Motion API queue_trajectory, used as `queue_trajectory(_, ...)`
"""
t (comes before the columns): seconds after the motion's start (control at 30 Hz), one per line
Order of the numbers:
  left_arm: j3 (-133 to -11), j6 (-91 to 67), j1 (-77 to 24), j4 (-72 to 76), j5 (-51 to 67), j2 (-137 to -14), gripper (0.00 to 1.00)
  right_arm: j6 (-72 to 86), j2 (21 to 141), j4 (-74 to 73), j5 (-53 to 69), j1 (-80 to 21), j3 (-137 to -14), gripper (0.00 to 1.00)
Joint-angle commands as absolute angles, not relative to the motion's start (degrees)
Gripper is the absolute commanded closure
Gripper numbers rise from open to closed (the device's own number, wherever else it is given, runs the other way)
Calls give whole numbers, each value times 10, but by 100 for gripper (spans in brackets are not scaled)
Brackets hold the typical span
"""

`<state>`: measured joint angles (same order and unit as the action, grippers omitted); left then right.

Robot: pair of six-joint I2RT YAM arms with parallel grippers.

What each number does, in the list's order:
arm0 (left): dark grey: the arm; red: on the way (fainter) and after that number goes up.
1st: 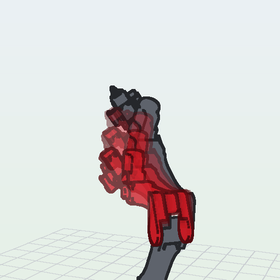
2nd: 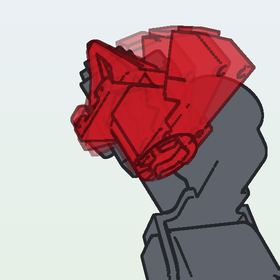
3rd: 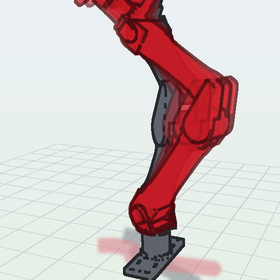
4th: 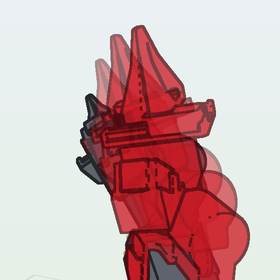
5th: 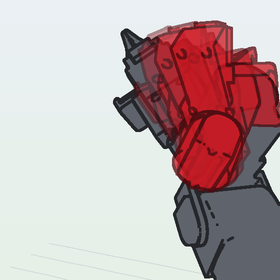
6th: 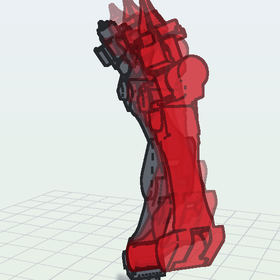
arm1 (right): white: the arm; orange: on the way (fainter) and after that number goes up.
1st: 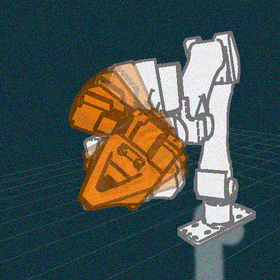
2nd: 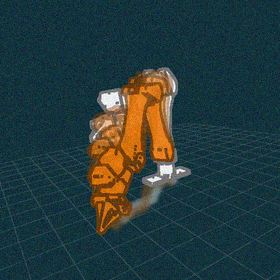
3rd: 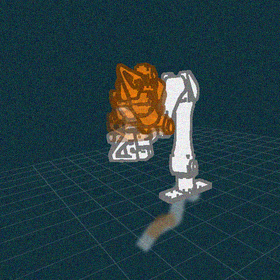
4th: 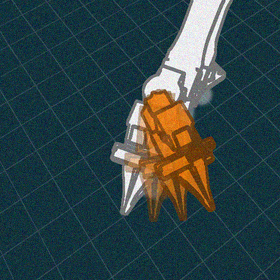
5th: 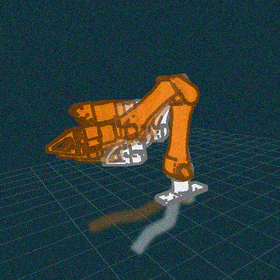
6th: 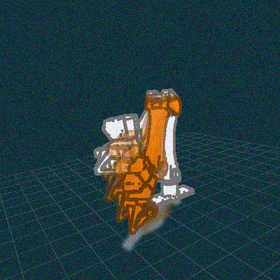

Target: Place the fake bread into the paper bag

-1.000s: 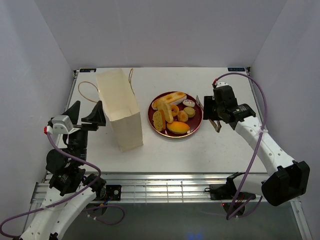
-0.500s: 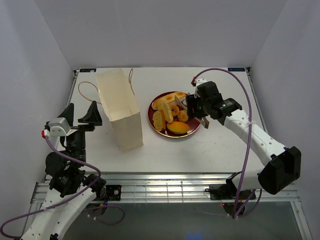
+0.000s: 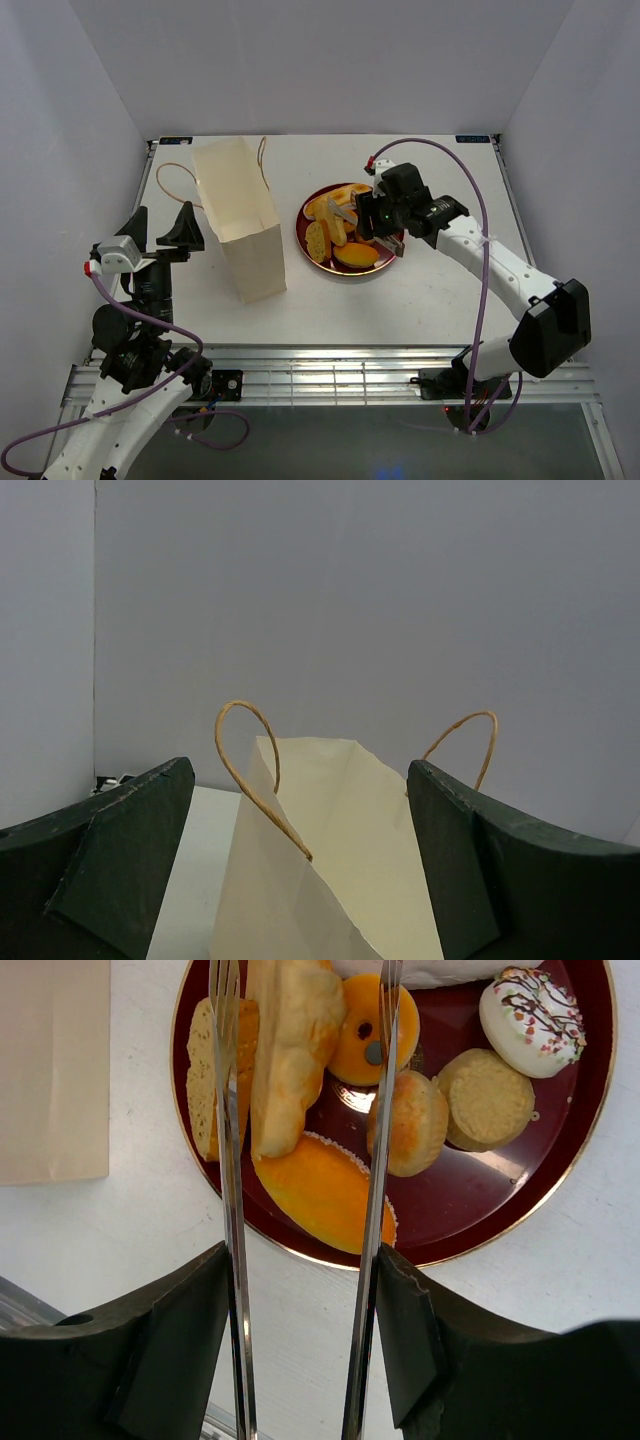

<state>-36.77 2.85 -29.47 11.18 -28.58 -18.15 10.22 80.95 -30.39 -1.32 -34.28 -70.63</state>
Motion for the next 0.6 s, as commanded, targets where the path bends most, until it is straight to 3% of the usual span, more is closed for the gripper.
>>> queue_trajectory(0.0, -364, 35, -297, 116, -288, -185, 2, 104, 819, -272, 12, -351, -725, 38)
queue_trajectory(0.4, -364, 33, -297, 116, -287, -181, 2, 116, 858, -249, -17, -355, -707, 40)
queue_trajectory(0.57, -363, 33, -297, 115, -286, -179, 2, 119, 867, -248, -25, -355, -705, 48)
